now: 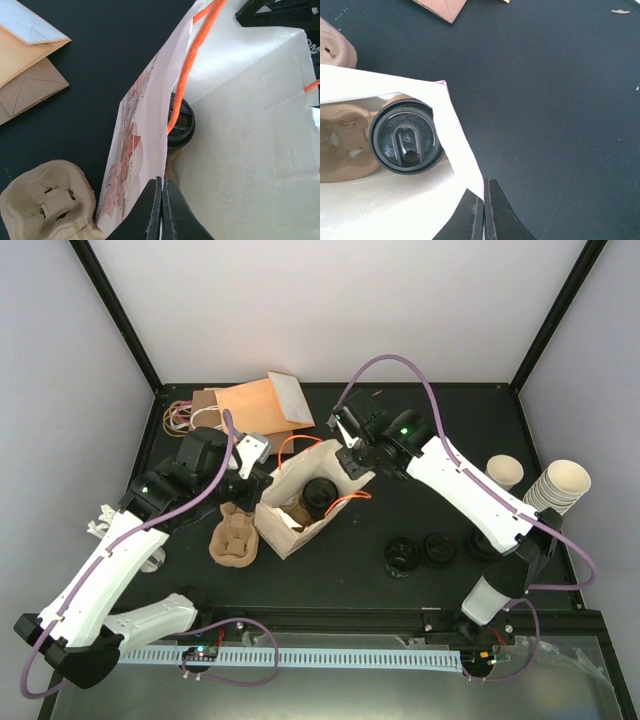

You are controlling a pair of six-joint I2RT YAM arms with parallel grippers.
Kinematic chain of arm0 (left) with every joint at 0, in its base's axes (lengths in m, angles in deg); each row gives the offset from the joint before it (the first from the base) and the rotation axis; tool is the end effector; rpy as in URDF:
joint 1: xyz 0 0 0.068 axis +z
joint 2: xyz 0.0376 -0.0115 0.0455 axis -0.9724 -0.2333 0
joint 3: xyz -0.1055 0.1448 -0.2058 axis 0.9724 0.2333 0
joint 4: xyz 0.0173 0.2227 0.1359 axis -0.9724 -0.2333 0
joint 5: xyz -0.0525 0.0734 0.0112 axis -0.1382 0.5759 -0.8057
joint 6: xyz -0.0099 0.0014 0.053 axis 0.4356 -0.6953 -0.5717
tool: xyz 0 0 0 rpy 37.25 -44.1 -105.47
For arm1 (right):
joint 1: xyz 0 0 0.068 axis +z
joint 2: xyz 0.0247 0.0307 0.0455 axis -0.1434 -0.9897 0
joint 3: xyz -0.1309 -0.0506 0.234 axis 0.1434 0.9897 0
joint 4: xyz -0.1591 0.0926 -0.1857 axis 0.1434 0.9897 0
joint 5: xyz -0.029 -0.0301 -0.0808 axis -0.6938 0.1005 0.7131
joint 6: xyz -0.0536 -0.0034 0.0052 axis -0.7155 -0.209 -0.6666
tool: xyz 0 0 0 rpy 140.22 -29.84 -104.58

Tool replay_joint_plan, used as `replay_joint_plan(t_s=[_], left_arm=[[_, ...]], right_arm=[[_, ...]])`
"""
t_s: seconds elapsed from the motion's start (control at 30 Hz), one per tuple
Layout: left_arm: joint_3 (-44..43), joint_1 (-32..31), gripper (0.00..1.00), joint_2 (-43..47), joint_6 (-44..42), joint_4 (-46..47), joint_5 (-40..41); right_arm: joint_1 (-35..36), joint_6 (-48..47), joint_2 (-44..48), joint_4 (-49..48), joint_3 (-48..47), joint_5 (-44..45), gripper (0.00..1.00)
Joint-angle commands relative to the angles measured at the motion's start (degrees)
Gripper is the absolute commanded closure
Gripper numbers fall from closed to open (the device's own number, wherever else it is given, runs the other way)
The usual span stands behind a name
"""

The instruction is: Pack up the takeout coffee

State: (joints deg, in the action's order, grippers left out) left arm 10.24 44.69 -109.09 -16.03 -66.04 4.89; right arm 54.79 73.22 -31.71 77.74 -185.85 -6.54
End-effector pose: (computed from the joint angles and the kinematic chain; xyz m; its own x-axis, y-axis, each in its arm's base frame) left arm 0.1526 -0.1022 0.3833 -0.6189 0.2813 -0.7334 0.5793 0.7940 -0.1842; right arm 0.2319 0.2343 0.3760 -0.6753 -0.5101 -0.5327 -0.5506 0.8292 -0.0961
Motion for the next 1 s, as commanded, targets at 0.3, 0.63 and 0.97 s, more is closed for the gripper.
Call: replay_joint_plan(t_s=[0.3,0.63,0.97], left_arm=[[-1.0,1.0,0.98,-3.2,2.3,6.6,-1.6],[-4.1,3.1,0.98,-9.6,2.7,10.8,-2.7],[-7.1,6.7,0.98,-15.1,2.5,13.7,-3.1]], right_arm=[[-5.3,-2.7,-2.4,2.3,-4.5,0.6,0.99],[-9.8,-3.1,-9.0,3.1,-12.6,1.9,0.99],[-13.0,-4.5,-14.7,4.1,-22.2,1.8,0.86]])
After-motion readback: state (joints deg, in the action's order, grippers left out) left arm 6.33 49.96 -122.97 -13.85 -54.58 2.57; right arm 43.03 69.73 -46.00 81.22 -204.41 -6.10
